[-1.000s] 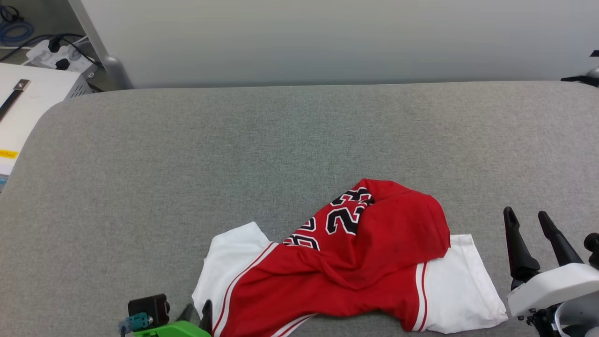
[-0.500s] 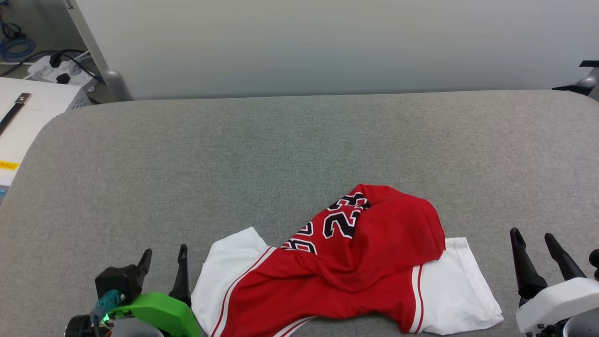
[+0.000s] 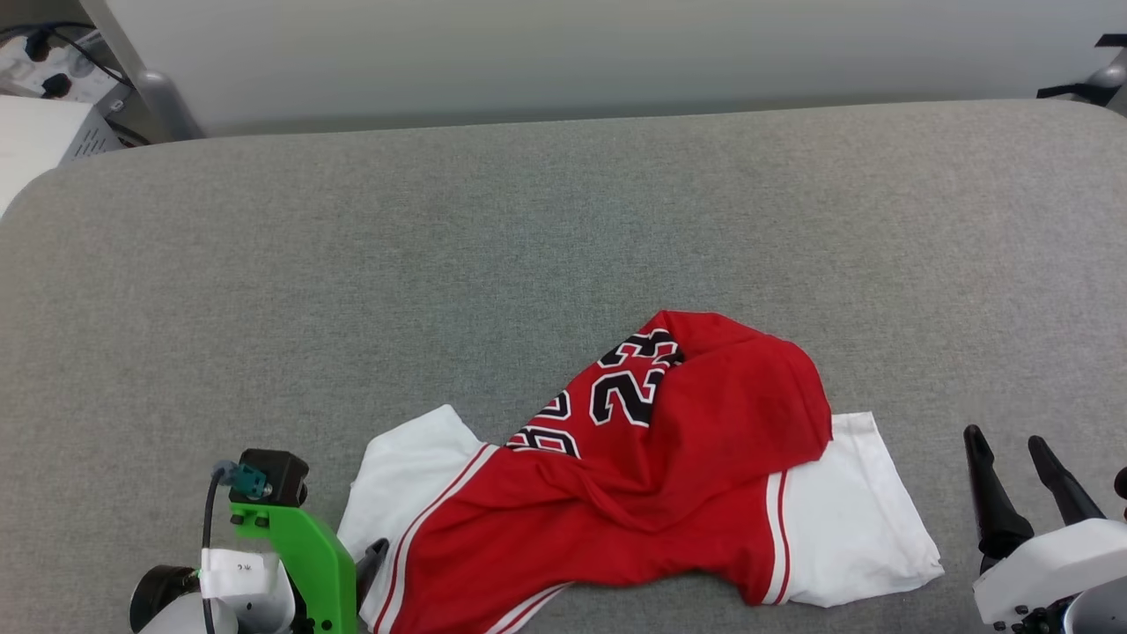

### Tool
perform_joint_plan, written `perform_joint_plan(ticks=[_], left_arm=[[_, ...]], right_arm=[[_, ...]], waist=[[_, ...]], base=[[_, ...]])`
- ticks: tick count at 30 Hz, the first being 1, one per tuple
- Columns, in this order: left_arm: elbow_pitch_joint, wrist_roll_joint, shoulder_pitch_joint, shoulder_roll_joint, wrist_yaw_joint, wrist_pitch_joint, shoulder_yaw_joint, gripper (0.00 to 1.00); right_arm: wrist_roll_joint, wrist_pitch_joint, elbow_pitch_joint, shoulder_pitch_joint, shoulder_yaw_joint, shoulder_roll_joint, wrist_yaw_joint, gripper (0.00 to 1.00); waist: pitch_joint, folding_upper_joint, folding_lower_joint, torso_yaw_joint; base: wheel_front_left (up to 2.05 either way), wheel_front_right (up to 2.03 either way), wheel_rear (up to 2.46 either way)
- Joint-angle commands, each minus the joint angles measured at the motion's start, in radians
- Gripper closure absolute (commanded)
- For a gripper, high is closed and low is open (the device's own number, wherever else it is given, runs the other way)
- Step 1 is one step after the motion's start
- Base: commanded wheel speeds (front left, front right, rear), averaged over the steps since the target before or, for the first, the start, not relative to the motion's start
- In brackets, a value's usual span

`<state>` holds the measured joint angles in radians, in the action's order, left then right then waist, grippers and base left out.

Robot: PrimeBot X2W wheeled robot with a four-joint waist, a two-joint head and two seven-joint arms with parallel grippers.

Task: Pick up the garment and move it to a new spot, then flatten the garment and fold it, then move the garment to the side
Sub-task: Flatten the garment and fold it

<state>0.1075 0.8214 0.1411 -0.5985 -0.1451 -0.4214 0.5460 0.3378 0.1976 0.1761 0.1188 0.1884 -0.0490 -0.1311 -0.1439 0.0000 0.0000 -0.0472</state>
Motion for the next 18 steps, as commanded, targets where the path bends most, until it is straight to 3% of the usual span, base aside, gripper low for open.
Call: perform_joint_plan(ticks=[1, 6, 7, 8, 9, 12, 18], left_arm=[[0.018, 0.016, 0.023, -0.009, 0.002, -0.03, 0.009, 0.0], [0.097, 0.05, 0.042, 0.014, 0.01, -0.107, 0.033, 0.0], [0.115, 0.056, 0.047, 0.021, 0.018, -0.12, 0.04, 0.35], [0.129, 0.063, 0.05, 0.027, 0.026, -0.131, 0.047, 0.55], [0.142, 0.073, 0.053, 0.038, 0.036, -0.142, 0.052, 0.98], [0.165, 0.082, 0.066, 0.053, 0.054, -0.149, 0.061, 1.0], [0.164, 0.054, 0.073, 0.061, 0.051, -0.057, 0.042, 1.0]], right_arm=[[0.007, -0.005, -0.009, -0.019, 0.0, -0.001, 0.0, 0.0], [0.005, 0.018, -0.033, -0.025, 0.004, -0.001, 0.0, 0.0], [0.005, 0.028, -0.037, -0.025, 0.004, -0.001, 0.0, 0.0], [0.004, 0.039, -0.04, -0.024, 0.004, -0.001, 0.0, 0.0], [0.003, 0.056, -0.043, -0.021, 0.003, -0.001, 0.0, 0.0], [-0.003, 0.131, -0.052, -0.008, -0.001, -0.003, 0.0, 0.0], [0.015, 0.368, -0.069, 0.037, -0.026, -0.047, 0.0, 0.0]], waist=[[-0.027, 0.0, 0.0, -0.02], [-0.047, 0.0, 0.0, -0.032], [-0.05, 0.0, 0.0, -0.035], [-0.052, 0.0, 0.0, -0.036], [-0.054, 0.0, 0.0, -0.036], [-0.057, 0.0, 0.0, -0.037], [-0.046, 0.0, 0.0, -0.026]], base=[[0.0, 0.0, 0.0], [0.0, 0.0, 0.0], [0.0, 0.0, 0.0], [0.0, 0.0, 0.0], [0.0, 0.0, 0.0], [0.0, 0.0, 0.0], [0.0, 0.0, 0.0]])
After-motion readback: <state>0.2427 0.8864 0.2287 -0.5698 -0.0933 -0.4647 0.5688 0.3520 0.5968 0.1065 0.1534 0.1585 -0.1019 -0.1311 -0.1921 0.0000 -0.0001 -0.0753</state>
